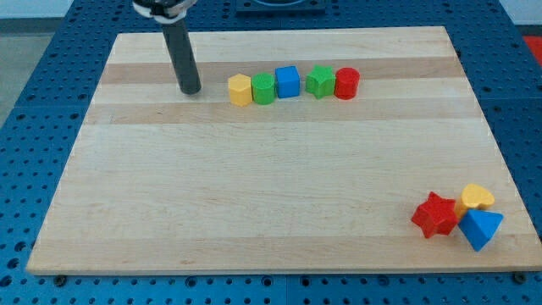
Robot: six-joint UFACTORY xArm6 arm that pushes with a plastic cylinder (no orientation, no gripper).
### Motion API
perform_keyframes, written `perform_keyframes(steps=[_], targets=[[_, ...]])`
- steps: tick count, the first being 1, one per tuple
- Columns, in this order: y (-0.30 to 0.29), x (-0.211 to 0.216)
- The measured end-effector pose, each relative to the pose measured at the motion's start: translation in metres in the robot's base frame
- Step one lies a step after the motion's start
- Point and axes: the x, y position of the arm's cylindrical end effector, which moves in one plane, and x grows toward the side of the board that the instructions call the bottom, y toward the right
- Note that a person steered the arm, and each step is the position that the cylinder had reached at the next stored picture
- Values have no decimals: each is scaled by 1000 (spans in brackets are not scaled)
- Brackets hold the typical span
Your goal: Separate the yellow hexagon from green circle
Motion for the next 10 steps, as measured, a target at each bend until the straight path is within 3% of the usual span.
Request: perform_keyframes(steps=[1,4,8,10], targets=[[33,-8],[80,39],[99,123],[157,138]])
